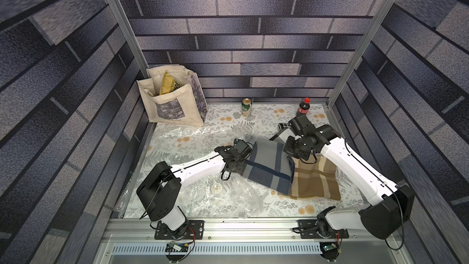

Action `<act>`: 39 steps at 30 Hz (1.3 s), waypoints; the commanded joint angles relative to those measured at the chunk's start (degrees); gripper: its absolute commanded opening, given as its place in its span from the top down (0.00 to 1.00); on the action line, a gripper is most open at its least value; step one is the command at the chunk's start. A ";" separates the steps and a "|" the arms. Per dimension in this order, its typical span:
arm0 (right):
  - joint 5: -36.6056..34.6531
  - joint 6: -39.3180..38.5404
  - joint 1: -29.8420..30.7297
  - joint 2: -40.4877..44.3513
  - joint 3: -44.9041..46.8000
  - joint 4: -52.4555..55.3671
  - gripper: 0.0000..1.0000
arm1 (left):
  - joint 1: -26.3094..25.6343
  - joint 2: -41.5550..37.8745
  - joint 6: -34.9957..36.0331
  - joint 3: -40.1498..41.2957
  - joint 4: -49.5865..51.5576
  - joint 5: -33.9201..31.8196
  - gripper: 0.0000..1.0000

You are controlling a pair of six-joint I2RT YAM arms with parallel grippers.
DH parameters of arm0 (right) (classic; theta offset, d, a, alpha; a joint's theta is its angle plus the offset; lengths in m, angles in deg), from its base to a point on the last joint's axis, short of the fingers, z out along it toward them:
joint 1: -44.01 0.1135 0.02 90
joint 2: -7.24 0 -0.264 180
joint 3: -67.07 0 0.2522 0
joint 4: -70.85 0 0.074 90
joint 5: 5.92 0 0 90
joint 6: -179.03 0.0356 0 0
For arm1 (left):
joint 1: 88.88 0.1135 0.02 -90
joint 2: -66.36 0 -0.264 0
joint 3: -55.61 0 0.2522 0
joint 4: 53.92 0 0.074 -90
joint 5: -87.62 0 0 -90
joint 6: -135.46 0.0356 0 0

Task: Take the scarf out of the vacuum bag
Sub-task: Take out the scarf from the vacuum bag, then place the scarf at the center of the board.

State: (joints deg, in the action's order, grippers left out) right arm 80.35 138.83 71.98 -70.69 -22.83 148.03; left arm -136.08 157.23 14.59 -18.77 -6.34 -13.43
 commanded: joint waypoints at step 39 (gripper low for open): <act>-2.57 -4.31 -37.53 7.66 6.40 15.28 1.00 | -0.12 1.59 0.28 -2.73 1.92 0.46 1.00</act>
State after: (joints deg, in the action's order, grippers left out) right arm 79.80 138.18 36.98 -62.91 -16.77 164.97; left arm -136.11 158.35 14.61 -19.67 -6.23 -13.06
